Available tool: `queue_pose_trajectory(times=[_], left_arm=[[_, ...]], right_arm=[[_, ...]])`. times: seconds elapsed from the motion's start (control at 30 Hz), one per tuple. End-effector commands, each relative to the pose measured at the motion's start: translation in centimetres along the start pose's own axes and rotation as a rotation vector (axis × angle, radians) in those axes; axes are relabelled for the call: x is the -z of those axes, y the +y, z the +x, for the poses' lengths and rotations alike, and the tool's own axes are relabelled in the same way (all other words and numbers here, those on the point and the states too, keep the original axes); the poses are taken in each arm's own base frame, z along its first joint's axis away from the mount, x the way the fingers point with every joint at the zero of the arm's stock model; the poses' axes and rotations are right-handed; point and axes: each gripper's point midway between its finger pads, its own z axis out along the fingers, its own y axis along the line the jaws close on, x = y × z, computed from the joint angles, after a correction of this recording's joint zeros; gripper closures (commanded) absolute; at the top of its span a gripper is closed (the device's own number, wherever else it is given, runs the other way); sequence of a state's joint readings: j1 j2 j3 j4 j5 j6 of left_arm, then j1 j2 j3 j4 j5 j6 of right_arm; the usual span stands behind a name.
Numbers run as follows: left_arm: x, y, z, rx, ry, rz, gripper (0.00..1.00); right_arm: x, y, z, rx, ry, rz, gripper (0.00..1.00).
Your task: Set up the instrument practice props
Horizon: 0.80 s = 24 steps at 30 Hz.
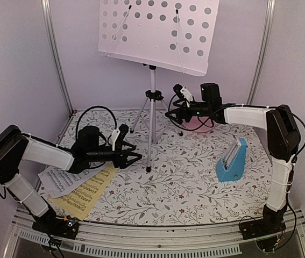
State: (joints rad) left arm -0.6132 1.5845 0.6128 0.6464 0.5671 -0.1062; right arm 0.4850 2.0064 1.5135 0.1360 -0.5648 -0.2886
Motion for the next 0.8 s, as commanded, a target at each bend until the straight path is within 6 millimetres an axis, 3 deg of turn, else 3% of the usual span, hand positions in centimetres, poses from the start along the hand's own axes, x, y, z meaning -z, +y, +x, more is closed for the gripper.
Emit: queue_pose_trajectory(times=[0.0, 0.33, 0.6, 0.77], left_arm=[[-0.4, -0.9, -1.1, -0.002, -0.058, 0.052, 0.3], [-3.6, -0.3, -2.0, 0.025, -0.067, 0.077, 0.32], [-6.3, 1.1, -0.7, 0.084, -0.029, 0.067, 0.31], [-7.5, 1.0, -0.2, 0.103, -0.016, 0.094, 0.4]], right_arm=[[-0.5, -0.1, -2.0, 0.035, -0.067, -0.029, 0.14], [-2.5, -0.4, -2.1, -0.002, -0.095, -0.082, 0.18], [-4.1, -0.3, -0.7, -0.05, -0.08, -0.115, 0.23], [-4.5, 0.2, 0.0, -0.061, -0.066, -0.137, 0.3]])
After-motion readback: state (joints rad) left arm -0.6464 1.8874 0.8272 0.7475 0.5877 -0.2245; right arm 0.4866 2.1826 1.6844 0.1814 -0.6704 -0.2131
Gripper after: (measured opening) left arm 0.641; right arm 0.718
